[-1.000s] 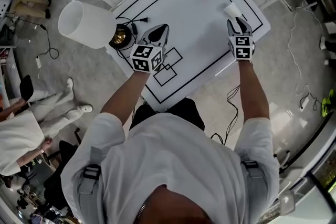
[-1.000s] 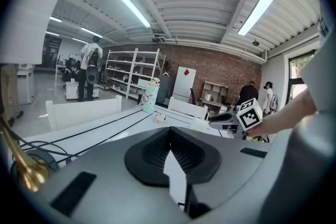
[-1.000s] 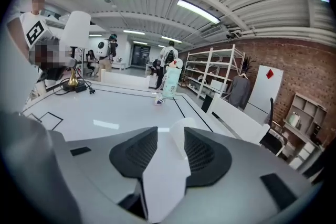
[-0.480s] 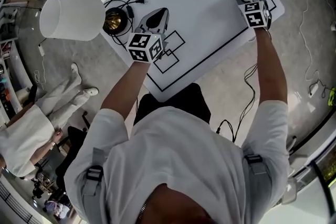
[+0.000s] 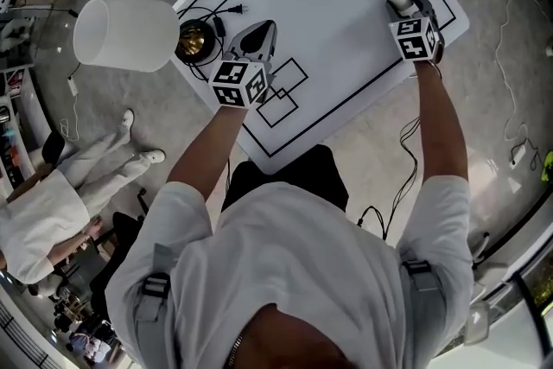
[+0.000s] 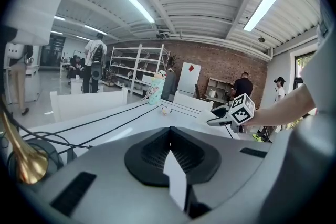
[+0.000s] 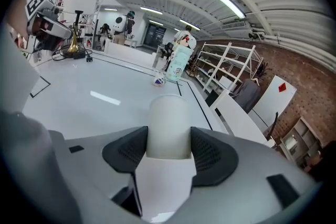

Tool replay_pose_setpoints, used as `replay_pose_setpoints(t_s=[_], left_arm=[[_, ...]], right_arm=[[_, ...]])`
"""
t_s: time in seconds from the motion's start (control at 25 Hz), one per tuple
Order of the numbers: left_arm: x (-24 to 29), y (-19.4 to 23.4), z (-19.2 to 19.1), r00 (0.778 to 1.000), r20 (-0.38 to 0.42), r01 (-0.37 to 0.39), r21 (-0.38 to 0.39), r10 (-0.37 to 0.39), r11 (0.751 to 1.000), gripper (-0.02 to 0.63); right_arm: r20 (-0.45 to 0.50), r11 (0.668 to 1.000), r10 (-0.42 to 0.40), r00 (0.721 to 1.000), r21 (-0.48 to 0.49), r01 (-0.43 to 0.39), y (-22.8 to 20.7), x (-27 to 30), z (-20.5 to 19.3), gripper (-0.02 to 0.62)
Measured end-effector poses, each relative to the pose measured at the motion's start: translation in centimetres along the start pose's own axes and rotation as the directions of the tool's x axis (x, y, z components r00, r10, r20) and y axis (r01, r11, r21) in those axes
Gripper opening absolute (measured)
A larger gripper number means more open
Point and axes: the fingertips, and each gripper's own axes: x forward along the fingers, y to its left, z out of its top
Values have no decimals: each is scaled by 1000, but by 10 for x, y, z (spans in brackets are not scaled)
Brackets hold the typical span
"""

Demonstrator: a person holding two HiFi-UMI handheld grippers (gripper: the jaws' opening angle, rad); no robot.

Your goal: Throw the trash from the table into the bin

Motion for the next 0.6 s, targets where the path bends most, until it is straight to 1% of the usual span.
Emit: replay_pose_setpoints(t_s=[0.28, 0.44, 0.6], left_arm=[[-30, 15, 3, 999, 34, -12, 3, 12, 1000, 11], [-59, 25, 1, 999, 52, -7, -7, 7, 1000, 11], [-92, 41, -5, 998, 70, -5, -14, 6, 1000, 11]], right_arm=[[75, 1000, -4, 997, 21, 3, 33, -43, 36, 259], [121, 999, 8, 993, 34, -13, 73, -76, 62, 259], [162, 998, 37, 986, 42, -44, 125, -102, 92, 258]])
